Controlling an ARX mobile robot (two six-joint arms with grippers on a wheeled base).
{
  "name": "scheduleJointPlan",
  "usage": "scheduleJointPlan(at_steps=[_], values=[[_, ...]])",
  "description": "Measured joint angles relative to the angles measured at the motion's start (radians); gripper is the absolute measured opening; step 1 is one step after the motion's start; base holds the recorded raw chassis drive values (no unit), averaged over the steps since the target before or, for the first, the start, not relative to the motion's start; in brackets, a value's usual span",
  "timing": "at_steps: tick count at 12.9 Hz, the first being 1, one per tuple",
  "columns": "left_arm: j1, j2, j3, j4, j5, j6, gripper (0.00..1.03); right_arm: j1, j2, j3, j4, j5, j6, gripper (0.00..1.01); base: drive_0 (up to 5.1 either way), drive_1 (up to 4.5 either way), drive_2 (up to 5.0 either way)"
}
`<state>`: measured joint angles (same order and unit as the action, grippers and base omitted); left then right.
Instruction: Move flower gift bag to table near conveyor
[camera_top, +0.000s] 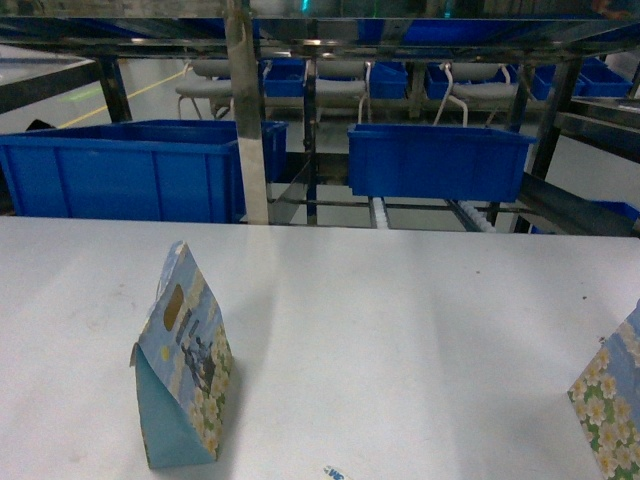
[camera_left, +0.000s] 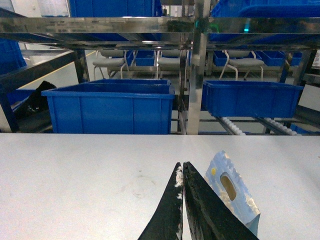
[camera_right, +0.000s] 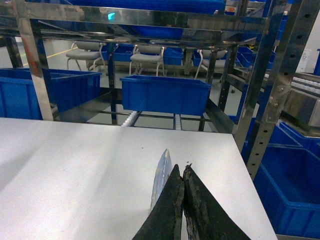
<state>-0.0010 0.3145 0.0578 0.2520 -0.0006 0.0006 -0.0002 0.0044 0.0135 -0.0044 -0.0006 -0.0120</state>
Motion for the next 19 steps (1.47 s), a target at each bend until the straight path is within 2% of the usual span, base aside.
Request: scheduleJointPlan(at_steps=[2,3,14,15,18,19], values=[[0.000,-0.143,-0.043,-0.078,0.000,0.000,0.02,0.000,0.000,0.000,0.000,0.000,0.000,0.02,0.0,0.00,0.0],[0.000,-0.294,-0.042,-0.263,0.000,0.000,0.02,0.000,0.000,0.000,0.000,0.000,0.000,0.02,0.0,0.00,0.0],[0.000,-0.304,-0.042,-0.256,0.000,0.000,0.02,0.000,0.000,0.000,0.000,0.000,0.001,0.02,0.0,0.00,0.0],[0.000,-0.304,-0.042,-0.256,0.000,0.000,0.02,0.000,0.000,0.000,0.000,0.000,0.000,0.06,0.0,0.00,0.0],[0.000,-0.304,-0.042,-0.256,0.000,0.000,0.35,0.000,0.000,0.000,0.000,0.000,0.000,0.43,0.0,0.00,0.0],[0.000,-0.304,-0.042,-0.256,0.000,0.000,0.44,0.000,0.000,0.000,0.000,0.000,0.001,0.52,0.0,0.00,0.0]])
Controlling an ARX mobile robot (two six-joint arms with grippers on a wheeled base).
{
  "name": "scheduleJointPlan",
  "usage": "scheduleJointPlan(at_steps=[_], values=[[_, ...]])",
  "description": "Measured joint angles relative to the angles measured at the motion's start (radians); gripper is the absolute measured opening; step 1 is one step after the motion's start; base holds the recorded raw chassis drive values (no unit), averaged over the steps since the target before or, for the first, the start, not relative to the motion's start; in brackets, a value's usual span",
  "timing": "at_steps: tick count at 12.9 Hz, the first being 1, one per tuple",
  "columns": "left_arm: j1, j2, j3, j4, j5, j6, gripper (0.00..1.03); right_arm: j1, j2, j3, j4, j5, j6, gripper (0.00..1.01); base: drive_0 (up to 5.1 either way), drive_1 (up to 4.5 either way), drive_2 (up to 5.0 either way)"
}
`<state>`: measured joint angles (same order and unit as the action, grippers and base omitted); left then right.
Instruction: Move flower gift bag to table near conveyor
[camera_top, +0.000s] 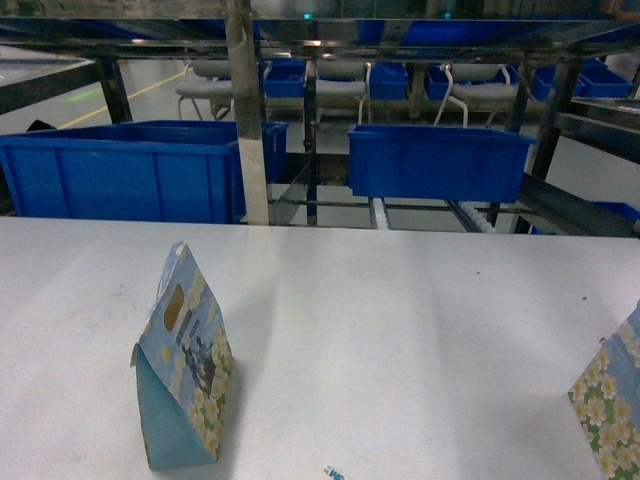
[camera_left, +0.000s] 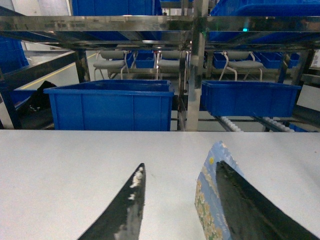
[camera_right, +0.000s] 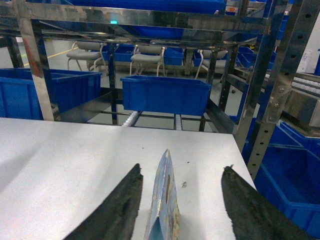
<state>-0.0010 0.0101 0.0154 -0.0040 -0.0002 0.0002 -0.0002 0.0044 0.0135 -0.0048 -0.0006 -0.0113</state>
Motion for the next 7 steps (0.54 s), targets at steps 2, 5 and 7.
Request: scheduleJointPlan(at_steps=[2,5,7], values=[[0.000,0.000,0.000,0.000,0.000,0.000,0.62,0.000,0.000,0.000,0.000,0.000,0.000,0.71,0.0,0.00,0.0],[0.000,0.000,0.000,0.000,0.000,0.000,0.98,0.000,0.000,0.000,0.000,0.000,0.000,1.00,0.0,0.00,0.0],[0.000,0.000,0.000,0.000,0.000,0.000,0.98,0.000,0.000,0.000,0.000,0.000,0.000,0.98,0.0,0.00,0.0]])
